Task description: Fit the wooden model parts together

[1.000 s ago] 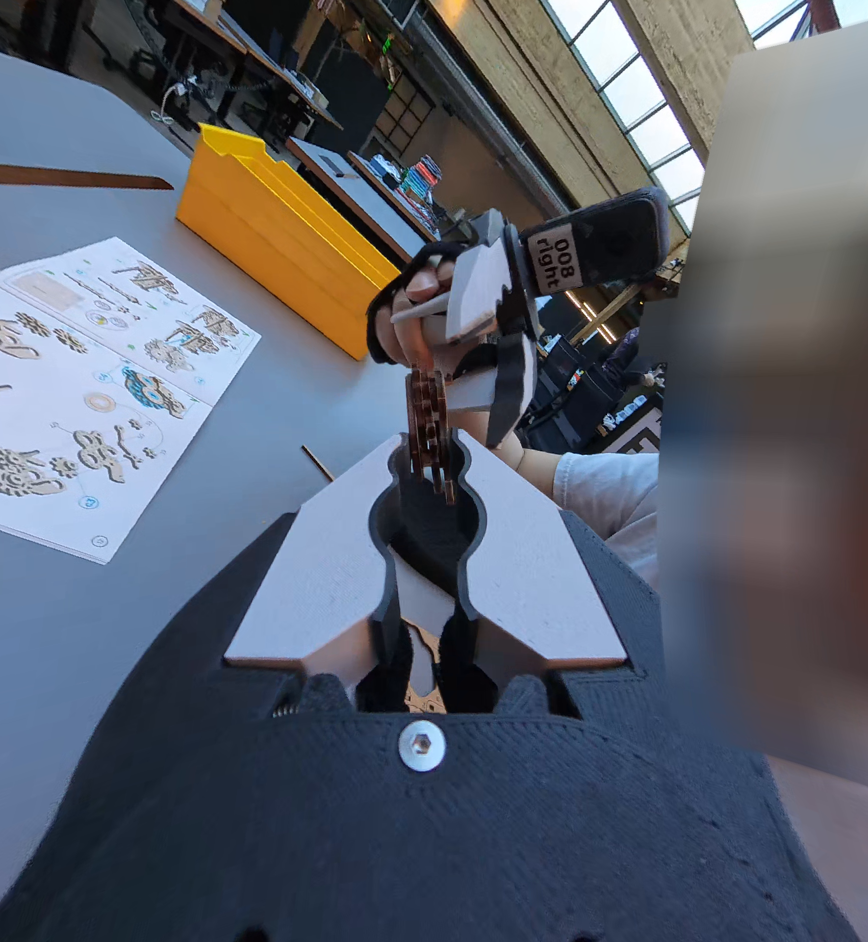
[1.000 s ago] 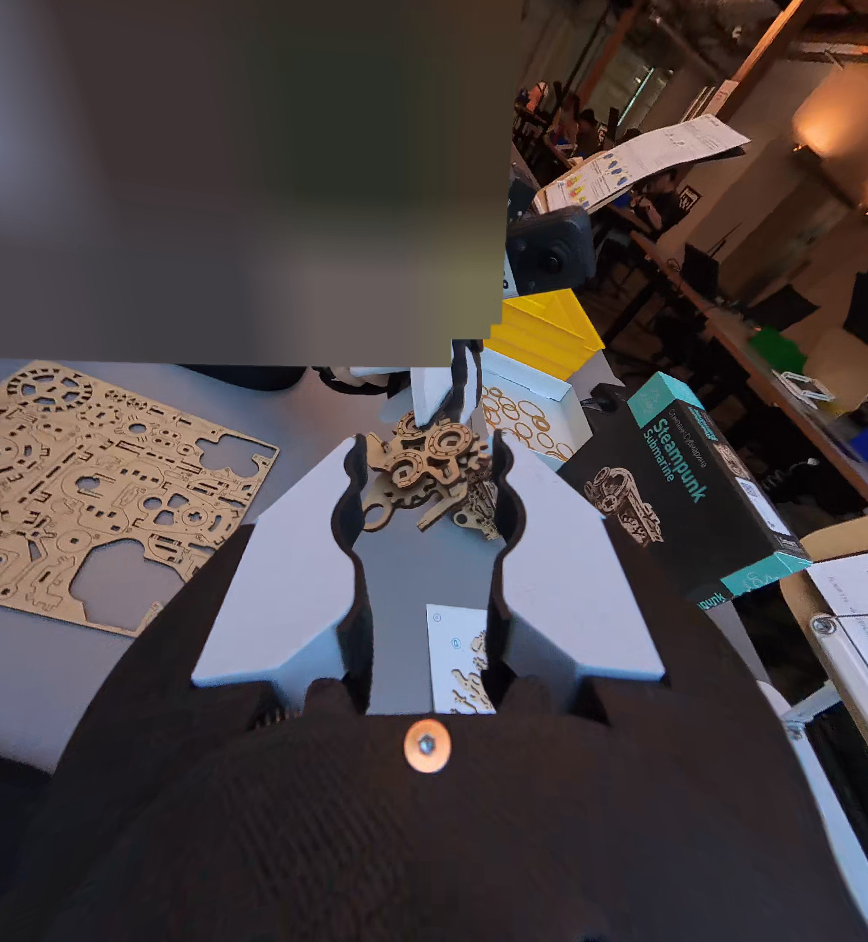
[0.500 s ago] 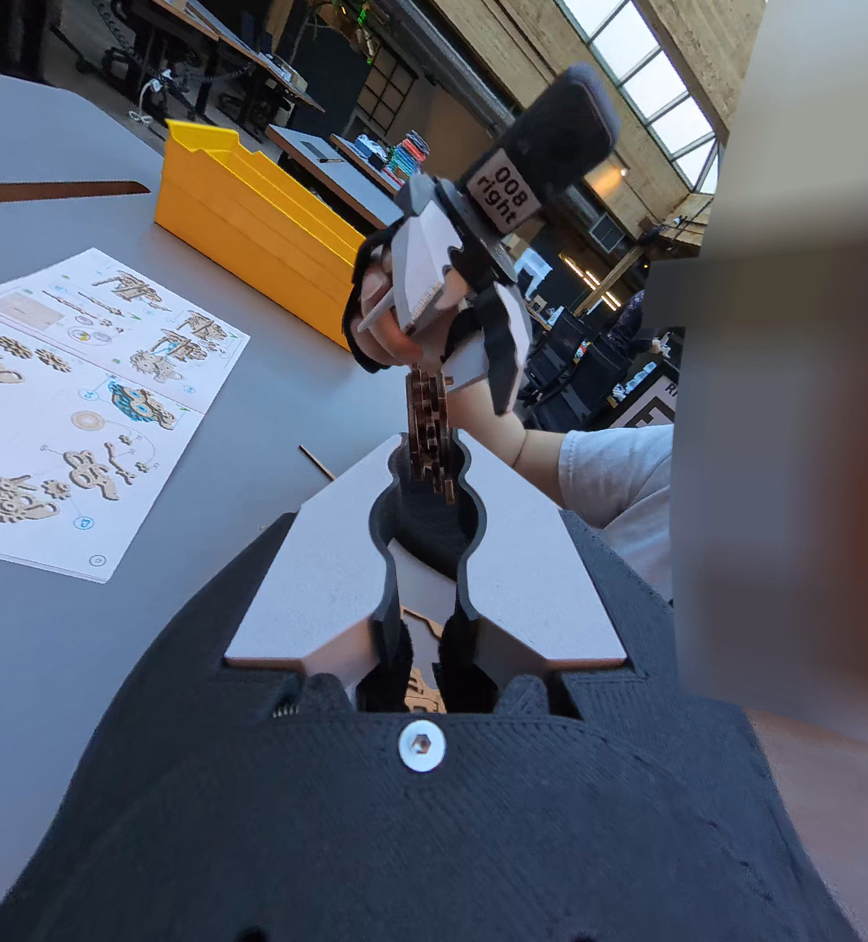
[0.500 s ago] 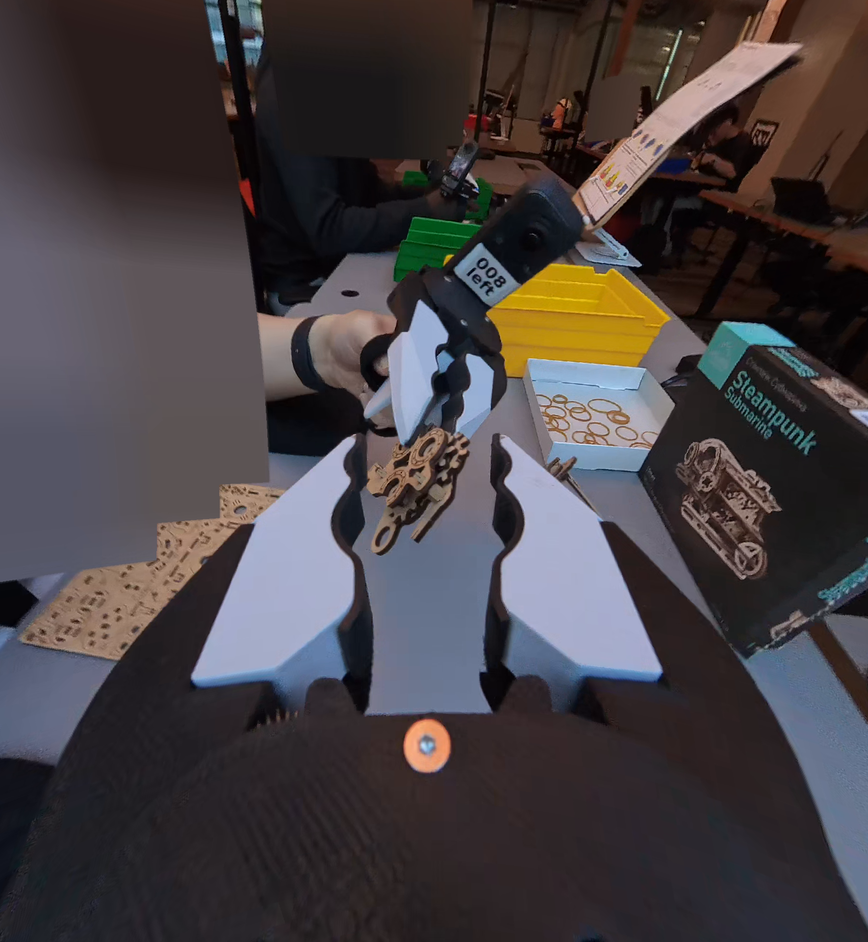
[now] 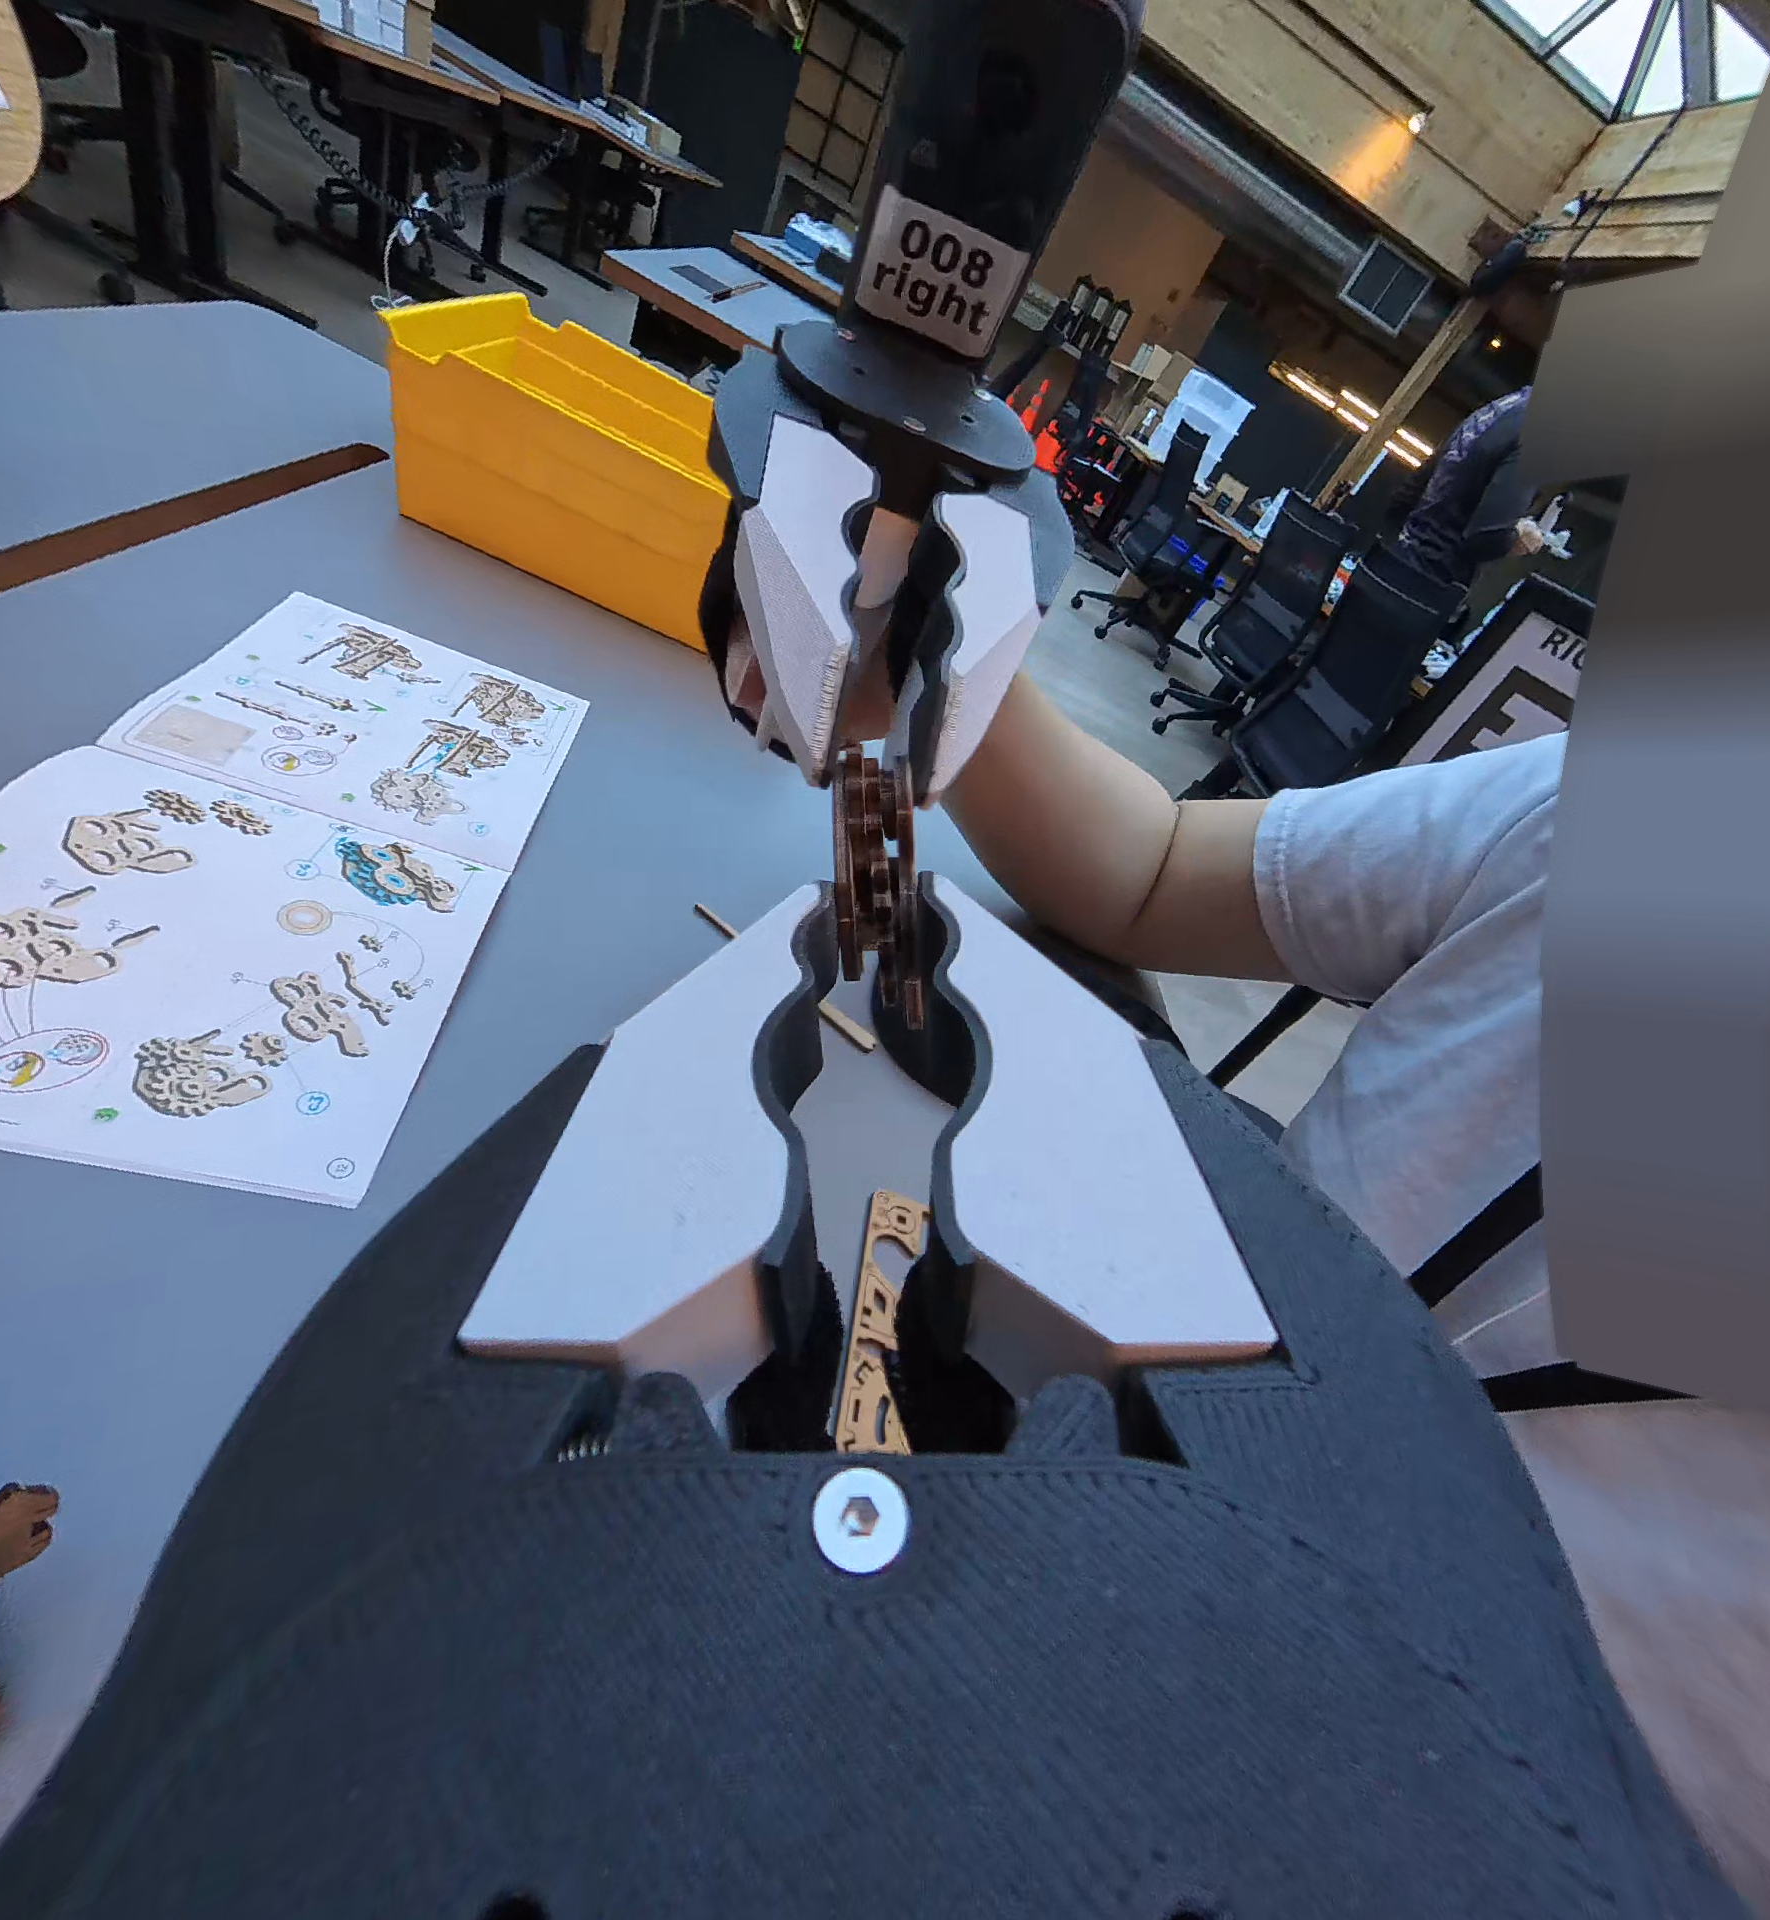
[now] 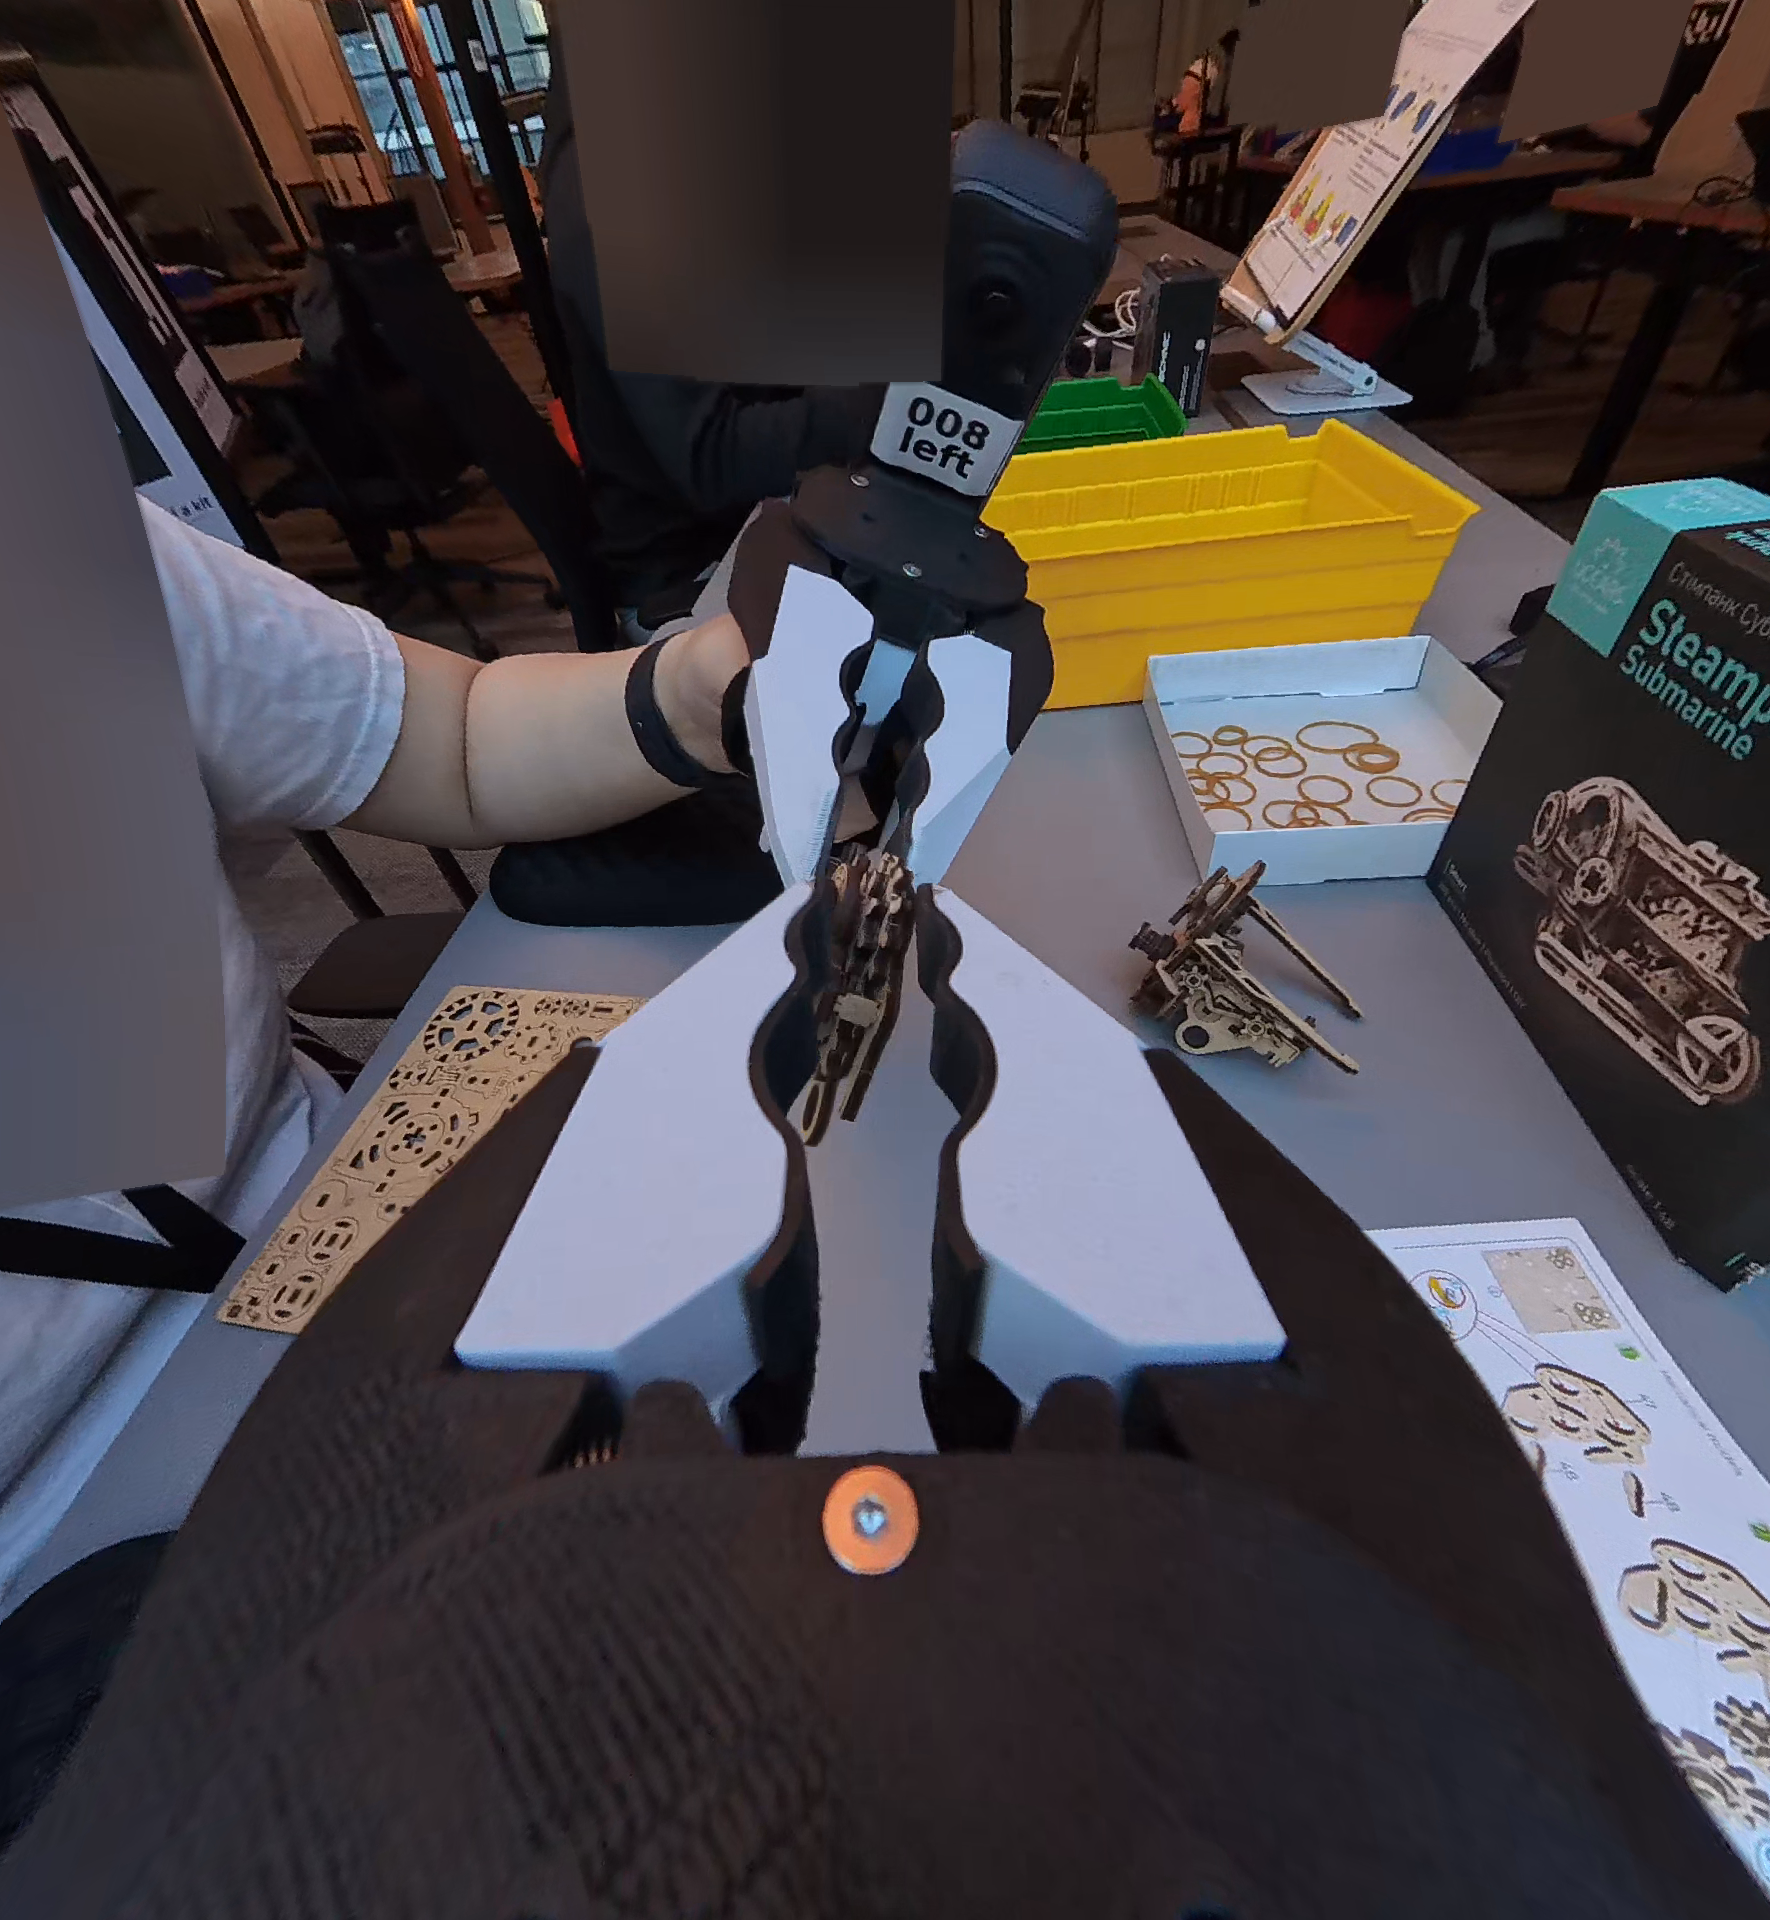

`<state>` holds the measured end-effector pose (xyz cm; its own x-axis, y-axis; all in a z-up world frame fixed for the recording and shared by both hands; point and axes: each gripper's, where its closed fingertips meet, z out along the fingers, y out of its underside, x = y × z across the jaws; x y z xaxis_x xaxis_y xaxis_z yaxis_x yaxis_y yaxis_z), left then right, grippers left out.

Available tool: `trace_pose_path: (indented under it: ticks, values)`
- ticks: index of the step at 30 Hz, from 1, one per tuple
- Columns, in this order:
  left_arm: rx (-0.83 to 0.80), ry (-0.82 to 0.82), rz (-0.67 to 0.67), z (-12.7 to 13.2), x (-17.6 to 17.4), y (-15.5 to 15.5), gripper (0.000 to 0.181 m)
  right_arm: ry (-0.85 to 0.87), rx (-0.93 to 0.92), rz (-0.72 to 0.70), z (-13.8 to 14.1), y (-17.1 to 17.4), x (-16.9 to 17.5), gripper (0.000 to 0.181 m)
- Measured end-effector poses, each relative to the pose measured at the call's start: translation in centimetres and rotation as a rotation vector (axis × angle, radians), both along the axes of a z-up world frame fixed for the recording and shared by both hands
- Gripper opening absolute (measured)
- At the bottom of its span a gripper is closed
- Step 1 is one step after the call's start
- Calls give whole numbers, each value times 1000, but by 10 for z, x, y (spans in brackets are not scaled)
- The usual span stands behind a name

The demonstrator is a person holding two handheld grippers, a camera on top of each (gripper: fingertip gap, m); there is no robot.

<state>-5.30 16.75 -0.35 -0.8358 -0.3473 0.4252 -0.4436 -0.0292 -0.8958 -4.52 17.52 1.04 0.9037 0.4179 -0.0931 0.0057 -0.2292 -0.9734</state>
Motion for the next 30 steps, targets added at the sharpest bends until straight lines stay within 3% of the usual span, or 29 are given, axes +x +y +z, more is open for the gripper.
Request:
trace_pose_path:
  ticks: [13, 18, 21, 23, 30]
  values:
    - [66, -8, 20, -7, 2, 5, 13, 261, -60, 21, -7, 6, 6, 12]
    - [93, -164, 84, 2, 6, 5, 26, 133, -21, 11, -11, 8, 6, 12]
    - [216, -304, 139, 1, 7, 4, 19, 16, 23, 6, -11, 10, -1, 13]
    - [262, -315, 142, -4, 7, 4, 16, -42, 44, -5, -10, 11, -2, 12]
    - [178, -279, 89, 4, 1, 3, 14, -19, 86, 17, -2, 9, -7, 12]
